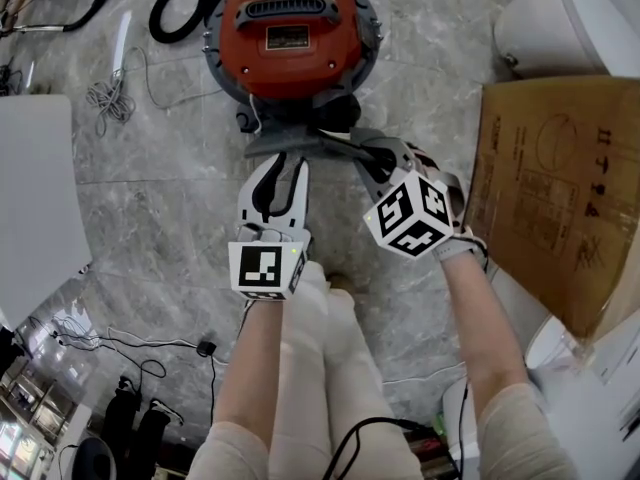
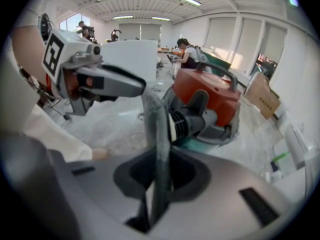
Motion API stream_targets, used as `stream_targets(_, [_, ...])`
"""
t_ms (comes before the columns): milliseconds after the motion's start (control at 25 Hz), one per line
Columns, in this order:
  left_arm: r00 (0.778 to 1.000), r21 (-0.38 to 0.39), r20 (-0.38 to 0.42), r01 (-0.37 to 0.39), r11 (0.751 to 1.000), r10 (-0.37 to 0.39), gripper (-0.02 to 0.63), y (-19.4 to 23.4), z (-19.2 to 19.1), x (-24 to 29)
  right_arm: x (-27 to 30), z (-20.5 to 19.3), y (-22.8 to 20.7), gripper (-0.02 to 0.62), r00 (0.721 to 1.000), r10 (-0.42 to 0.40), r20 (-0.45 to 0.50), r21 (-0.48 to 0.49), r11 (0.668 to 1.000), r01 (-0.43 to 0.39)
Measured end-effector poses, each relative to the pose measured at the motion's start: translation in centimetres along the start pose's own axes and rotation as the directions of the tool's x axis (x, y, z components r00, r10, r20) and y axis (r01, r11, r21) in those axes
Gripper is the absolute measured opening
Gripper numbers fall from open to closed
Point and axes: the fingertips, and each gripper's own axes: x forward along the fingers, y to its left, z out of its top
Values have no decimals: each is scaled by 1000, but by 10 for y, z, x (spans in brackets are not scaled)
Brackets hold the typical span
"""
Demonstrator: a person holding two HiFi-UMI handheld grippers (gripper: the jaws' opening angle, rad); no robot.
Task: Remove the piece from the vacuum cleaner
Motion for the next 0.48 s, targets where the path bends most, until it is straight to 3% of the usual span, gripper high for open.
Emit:
stream_targets(80, [998,142,-70,8,990,2,161,1,1,6,0,0,0,26,1000,4,-2,3,1000,-4])
stream_targets(160, [989,307,-149,45,951,2,181,-3,-2,14,0,0,-1,26,1000,5,-3,8,1000,-5])
stream_targets(240, [973,486,-229,98,869,18,199,-6,-8,22,0,0,-2,26,1000,4,-4,7,1000,-4])
stream_targets(320, [952,630,-303,160,760,51,210,-4,-14,29,0,0,-2,26,1000,7,-4,7,1000,-7])
stream_targets(400, [921,716,-379,234,657,86,210,1,-24,33,-1,1,-2,26,1000,12,-3,11,1000,-12])
stream_targets(480, [880,758,-458,314,572,124,210,7,-36,37,-1,1,-3,26,1000,14,-1,19,1000,-14])
